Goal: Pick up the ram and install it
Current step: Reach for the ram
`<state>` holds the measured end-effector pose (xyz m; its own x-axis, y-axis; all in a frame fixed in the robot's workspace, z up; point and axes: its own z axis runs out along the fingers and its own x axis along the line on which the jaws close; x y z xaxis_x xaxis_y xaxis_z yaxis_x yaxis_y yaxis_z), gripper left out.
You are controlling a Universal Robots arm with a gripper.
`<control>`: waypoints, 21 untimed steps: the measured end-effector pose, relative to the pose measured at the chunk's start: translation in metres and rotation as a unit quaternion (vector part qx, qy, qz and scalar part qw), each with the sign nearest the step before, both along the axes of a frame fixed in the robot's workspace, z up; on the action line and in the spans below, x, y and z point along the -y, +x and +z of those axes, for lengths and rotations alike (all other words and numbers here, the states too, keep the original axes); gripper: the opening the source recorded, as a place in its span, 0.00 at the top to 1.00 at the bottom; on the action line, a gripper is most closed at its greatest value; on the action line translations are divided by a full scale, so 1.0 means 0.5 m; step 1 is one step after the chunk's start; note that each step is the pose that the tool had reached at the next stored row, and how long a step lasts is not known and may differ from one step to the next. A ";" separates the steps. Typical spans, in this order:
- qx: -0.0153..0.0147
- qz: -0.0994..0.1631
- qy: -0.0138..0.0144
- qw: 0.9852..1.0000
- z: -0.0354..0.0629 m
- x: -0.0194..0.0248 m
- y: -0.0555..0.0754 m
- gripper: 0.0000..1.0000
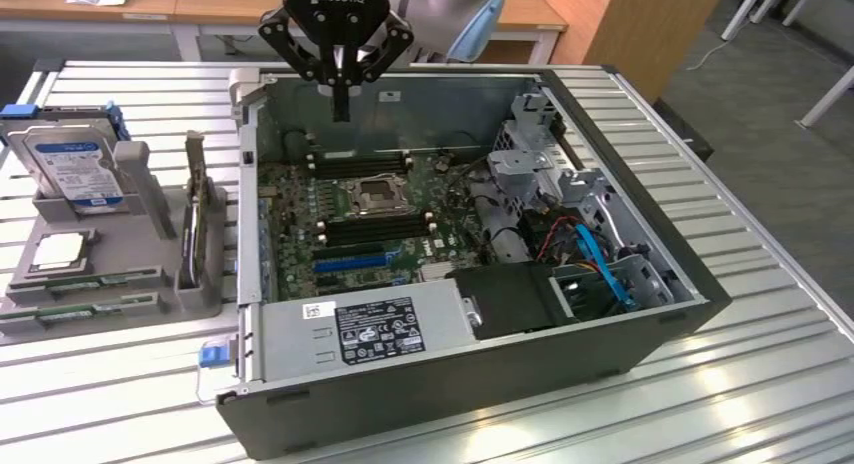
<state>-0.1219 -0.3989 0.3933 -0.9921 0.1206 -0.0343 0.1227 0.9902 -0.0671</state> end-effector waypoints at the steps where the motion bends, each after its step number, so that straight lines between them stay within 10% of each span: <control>1: 0.000 0.000 0.000 1.000 0.000 0.0000 0.000 0.89; 21: 0.000 -0.001 0.000 1.000 -0.002 0.0049 -0.173 0.89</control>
